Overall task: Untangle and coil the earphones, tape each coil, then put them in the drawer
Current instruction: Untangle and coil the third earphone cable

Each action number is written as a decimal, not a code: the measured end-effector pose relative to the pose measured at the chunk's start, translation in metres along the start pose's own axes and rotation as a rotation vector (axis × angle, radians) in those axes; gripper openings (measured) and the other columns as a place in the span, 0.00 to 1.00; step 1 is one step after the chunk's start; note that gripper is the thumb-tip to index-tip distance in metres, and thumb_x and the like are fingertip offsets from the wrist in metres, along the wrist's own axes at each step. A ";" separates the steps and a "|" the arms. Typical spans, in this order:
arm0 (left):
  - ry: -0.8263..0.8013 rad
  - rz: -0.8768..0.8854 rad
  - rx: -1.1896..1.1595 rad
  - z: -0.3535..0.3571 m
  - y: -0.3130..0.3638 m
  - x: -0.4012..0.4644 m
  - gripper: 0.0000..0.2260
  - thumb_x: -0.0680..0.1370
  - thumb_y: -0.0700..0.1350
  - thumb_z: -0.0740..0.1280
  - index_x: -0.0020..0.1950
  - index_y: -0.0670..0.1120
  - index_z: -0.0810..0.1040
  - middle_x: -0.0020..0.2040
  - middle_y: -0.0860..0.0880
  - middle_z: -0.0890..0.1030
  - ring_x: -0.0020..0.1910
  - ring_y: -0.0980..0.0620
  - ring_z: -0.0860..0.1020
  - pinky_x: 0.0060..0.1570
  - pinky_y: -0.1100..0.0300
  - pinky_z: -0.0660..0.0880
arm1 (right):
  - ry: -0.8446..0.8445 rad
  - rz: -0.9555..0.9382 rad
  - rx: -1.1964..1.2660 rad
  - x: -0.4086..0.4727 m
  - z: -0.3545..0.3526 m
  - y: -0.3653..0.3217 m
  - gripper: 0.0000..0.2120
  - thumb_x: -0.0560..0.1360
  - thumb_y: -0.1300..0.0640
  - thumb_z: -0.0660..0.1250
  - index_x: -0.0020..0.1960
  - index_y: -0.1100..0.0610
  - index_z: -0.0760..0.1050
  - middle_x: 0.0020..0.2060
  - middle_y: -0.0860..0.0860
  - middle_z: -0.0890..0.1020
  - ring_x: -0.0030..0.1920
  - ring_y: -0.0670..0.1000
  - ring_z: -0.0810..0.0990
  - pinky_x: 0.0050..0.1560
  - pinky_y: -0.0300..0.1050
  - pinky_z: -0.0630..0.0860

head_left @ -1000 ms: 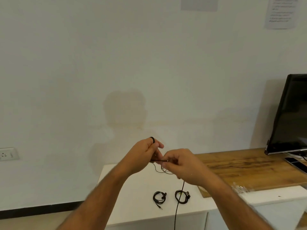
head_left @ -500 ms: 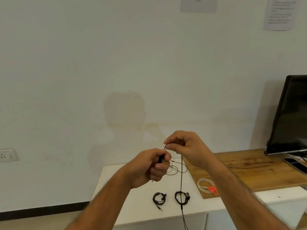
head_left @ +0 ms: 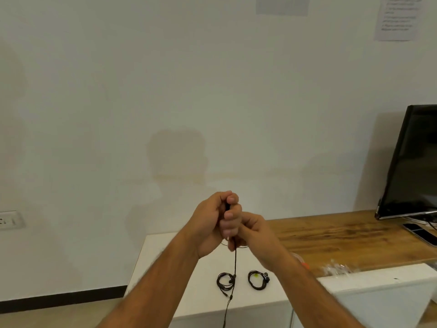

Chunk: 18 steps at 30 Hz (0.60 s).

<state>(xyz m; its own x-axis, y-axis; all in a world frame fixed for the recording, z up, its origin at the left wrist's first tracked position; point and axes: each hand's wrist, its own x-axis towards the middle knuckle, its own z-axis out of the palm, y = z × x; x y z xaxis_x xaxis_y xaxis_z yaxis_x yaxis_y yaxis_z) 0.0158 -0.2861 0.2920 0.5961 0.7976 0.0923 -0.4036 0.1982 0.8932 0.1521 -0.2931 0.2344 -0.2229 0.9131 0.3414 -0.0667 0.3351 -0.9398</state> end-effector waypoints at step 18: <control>0.278 0.132 0.861 -0.041 -0.005 0.002 0.13 0.85 0.44 0.51 0.47 0.42 0.72 0.37 0.44 0.82 0.34 0.51 0.81 0.36 0.59 0.76 | -0.147 0.171 -0.411 -0.036 0.004 -0.005 0.05 0.79 0.56 0.66 0.48 0.50 0.81 0.23 0.44 0.73 0.25 0.45 0.70 0.30 0.38 0.70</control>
<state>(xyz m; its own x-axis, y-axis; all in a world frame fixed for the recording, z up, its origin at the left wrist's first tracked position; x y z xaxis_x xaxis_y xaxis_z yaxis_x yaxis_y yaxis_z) -0.0097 -0.2626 0.2702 0.3482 0.9143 0.2071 0.2671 -0.3085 0.9130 0.1570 -0.3282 0.2264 -0.3346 0.9305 0.1488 0.3671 0.2742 -0.8889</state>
